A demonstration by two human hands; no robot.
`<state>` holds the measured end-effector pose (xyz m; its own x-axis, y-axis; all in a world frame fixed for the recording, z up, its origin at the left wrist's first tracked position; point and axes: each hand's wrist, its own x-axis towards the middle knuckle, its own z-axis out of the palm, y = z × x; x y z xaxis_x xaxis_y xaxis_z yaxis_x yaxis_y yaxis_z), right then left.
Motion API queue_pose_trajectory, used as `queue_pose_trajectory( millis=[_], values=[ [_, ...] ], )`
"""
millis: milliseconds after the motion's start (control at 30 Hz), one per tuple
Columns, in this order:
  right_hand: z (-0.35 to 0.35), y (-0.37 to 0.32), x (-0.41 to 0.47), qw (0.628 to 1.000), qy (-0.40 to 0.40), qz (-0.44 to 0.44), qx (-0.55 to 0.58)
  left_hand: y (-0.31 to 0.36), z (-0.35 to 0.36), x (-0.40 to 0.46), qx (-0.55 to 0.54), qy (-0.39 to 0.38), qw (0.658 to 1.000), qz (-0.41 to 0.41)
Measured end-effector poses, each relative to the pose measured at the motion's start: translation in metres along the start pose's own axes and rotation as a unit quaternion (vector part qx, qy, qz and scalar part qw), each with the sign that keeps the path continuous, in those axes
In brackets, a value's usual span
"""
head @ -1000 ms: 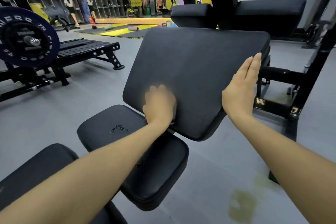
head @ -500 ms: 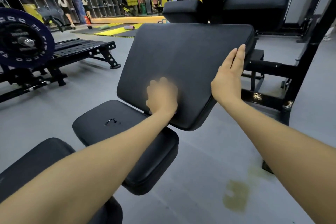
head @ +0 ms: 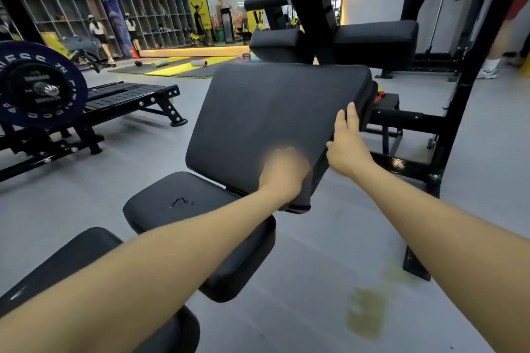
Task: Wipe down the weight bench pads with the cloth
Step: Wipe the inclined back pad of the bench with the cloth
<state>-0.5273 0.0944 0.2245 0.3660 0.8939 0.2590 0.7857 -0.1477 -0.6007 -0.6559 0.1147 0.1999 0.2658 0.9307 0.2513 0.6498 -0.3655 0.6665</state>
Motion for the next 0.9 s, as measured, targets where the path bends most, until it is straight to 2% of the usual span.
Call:
queue_pose_trajectory(
  millis=[133, 233, 333, 467, 667, 767, 833, 900],
  values=[
    [-0.007, 0.005, -0.003, 1.000, -0.001, -0.006, -0.019, 0.017, -0.026, 0.053, -0.014, 0.117, 0.993, -0.022],
    [-0.003, 0.008, -0.003, 0.999, 0.001, -0.022, -0.031, 0.016, -0.010, 0.068, 0.036, 0.121, 0.992, -0.014],
    [0.000, 0.012, 0.000, 0.999, 0.010, -0.030, -0.042, 0.010, 0.006, 0.060, 0.077, 0.133, 0.988, 0.032],
    [-0.001, 0.014, 0.000, 0.998, 0.015, -0.026, -0.051, 0.002, 0.014, 0.029, 0.075, 0.110, 0.988, 0.079],
    [-0.005, 0.007, -0.005, 0.999, -0.011, -0.016, -0.040, -0.010, 0.027, -0.014, 0.115, 0.064, 0.986, 0.106],
    [-0.005, 0.007, -0.020, 0.998, -0.046, -0.013, -0.052, -0.013, 0.033, -0.037, 0.139, -0.017, 0.985, 0.104],
    [-0.006, 0.008, -0.032, 0.996, -0.070, -0.020, -0.045, -0.013, 0.030, -0.042, 0.103, -0.046, 0.990, 0.078],
    [-0.009, 0.010, -0.040, 0.996, -0.077, -0.030, -0.024, -0.005, 0.019, -0.032, -0.003, -0.019, 0.999, 0.041]
  ],
)
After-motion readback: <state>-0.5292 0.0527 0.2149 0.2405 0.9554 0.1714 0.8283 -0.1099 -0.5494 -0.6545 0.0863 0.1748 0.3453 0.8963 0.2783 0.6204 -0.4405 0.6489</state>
